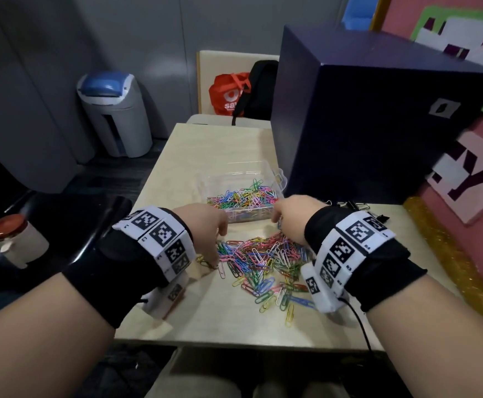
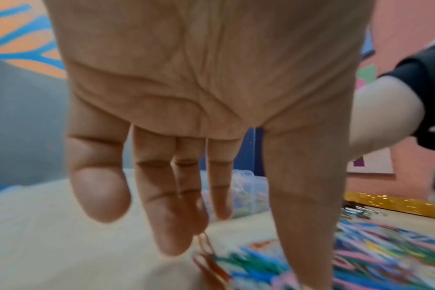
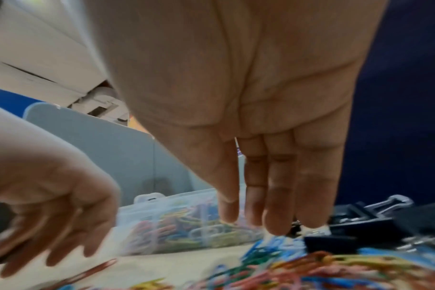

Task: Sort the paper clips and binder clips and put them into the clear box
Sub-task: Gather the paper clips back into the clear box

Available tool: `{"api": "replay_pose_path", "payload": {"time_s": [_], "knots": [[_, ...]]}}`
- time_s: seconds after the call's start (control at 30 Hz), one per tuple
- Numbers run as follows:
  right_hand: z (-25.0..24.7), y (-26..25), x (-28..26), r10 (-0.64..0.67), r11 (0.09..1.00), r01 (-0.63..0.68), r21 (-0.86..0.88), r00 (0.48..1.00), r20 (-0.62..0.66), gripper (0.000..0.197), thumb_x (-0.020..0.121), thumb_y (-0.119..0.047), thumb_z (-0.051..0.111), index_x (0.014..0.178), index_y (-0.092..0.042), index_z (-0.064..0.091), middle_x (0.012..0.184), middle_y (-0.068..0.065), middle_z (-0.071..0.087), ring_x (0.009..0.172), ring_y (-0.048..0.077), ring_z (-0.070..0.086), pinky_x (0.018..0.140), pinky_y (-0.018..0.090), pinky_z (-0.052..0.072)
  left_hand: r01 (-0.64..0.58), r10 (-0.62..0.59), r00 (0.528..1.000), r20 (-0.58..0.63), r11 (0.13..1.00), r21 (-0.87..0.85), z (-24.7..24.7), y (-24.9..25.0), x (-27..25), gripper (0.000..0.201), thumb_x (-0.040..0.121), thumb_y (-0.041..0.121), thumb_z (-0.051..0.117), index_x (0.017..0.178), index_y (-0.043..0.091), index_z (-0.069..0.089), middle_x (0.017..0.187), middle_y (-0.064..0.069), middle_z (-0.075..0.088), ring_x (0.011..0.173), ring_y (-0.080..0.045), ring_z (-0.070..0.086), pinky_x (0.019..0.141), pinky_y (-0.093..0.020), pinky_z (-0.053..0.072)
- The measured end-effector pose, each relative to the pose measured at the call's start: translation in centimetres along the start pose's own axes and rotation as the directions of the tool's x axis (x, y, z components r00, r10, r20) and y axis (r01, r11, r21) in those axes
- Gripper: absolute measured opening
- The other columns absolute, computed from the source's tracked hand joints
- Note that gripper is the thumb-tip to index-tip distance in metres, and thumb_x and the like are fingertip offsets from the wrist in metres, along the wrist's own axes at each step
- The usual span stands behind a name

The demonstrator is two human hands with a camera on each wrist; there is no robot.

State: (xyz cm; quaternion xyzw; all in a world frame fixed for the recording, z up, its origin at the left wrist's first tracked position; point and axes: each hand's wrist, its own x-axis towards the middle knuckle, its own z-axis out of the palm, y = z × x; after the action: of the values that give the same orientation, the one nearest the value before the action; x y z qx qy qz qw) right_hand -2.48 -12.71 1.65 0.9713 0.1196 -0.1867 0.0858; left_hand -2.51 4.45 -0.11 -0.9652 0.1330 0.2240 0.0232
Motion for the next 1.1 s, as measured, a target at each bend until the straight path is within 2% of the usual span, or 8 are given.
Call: {"api": "replay_pose_path", "payload": {"time_s": [0.13,0.27,0.47,0.57,0.67,0.8,1.0,1.1], "knots": [[0.5,1.4,0.0,0.067,0.995,-0.064,-0.07,0.997,0.038,0.038,0.097,-0.009,0.042,0.134,-0.007,0.053,0.132,0.011,0.055,0.12,0.026,0.054,0.096,0.032,0.047,0.13,-0.129,0.992,-0.018,0.983,0.13,-1.0,-1.1,-0.3,0.046,0.078,0.045,0.072,0.111,0.015,0.062,0.1,0.0,0.066,0.095,-0.02,0.062,0.073,-0.029,0.049],[1.5,0.7,0.3,0.027,0.989,-0.013,-0.148,0.995,0.097,0.039,0.097,-0.01,0.042,0.136,-0.007,0.051,0.134,0.012,0.052,0.121,0.027,0.053,0.096,0.032,0.046,0.131,-0.142,0.989,0.04,0.97,0.204,-0.4,-0.6,0.0,0.037,0.083,0.043,0.066,0.1,0.01,0.065,0.074,0.001,0.058,0.079,-0.02,0.057,0.066,-0.027,0.044],[1.3,0.5,0.6,-0.056,0.998,0.055,0.021,0.997,0.051,0.043,0.095,-0.003,0.043,0.133,-0.017,0.057,0.136,0.005,0.055,0.123,0.023,0.053,0.101,0.03,0.045,-0.045,0.05,0.998,-0.028,0.987,0.155,0.6,2.0,0.5,0.038,0.087,0.04,0.062,0.111,0.011,0.068,0.103,-0.003,0.07,0.091,-0.023,0.063,0.075,-0.031,0.052],[0.5,1.9,0.4,0.025,0.999,-0.024,-0.022,0.998,0.052,0.041,0.096,-0.005,0.044,0.135,-0.012,0.054,0.136,0.006,0.055,0.123,0.024,0.054,0.102,0.031,0.045,-0.094,0.1,0.994,-0.044,0.988,0.119,0.4,2.5,0.7,0.037,0.091,0.037,0.059,0.117,0.011,0.065,0.112,-0.005,0.069,0.1,-0.023,0.063,0.086,-0.034,0.053],[0.8,3.8,0.0,0.117,0.993,-0.116,-0.035,0.992,0.037,0.035,0.095,-0.011,0.047,0.128,-0.011,0.059,0.128,0.008,0.06,0.117,0.025,0.058,0.097,0.032,0.049,-0.084,0.092,0.992,-0.084,0.992,0.097,-0.1,2.5,0.9,0.034,0.092,0.032,0.057,0.118,0.012,0.063,0.112,-0.006,0.069,0.093,-0.022,0.061,0.086,-0.034,0.052],[1.3,4.0,-0.2,0.123,0.992,-0.123,-0.014,0.991,0.06,0.037,0.096,-0.013,0.047,0.132,-0.013,0.057,0.131,0.007,0.058,0.12,0.024,0.056,0.099,0.031,0.047,-0.108,0.113,0.991,-0.077,0.992,0.061,-0.2,3.4,1.4,0.041,0.096,0.033,0.05,0.134,0.017,0.05,0.122,-0.004,0.063,0.11,-0.024,0.059,0.089,-0.033,0.049],[2.8,2.9,0.7,0.115,0.988,-0.113,0.103,0.993,-0.011,0.036,0.094,-0.035,0.054,0.122,-0.012,0.059,0.119,0.007,0.063,0.11,0.025,0.06,0.086,0.031,0.049,-0.214,0.223,0.974,-0.043,0.964,0.161,0.2,6.0,2.4,0.043,0.097,0.038,0.045,0.14,0.035,0.044,0.133,-0.005,0.051,0.119,-0.024,0.053,0.088,-0.032,0.046],[3.2,2.8,1.4,0.112,0.989,-0.11,0.101,0.994,-0.018,0.033,0.094,-0.035,0.054,0.113,-0.009,0.058,0.112,0.009,0.063,0.103,0.027,0.06,0.079,0.03,0.047,-0.249,0.261,0.965,-0.039,0.95,0.191,-0.1,6.6,2.6,0.041,0.098,0.035,0.046,0.138,0.03,0.049,0.131,-0.004,0.056,0.118,-0.024,0.054,0.093,-0.032,0.046]]}}
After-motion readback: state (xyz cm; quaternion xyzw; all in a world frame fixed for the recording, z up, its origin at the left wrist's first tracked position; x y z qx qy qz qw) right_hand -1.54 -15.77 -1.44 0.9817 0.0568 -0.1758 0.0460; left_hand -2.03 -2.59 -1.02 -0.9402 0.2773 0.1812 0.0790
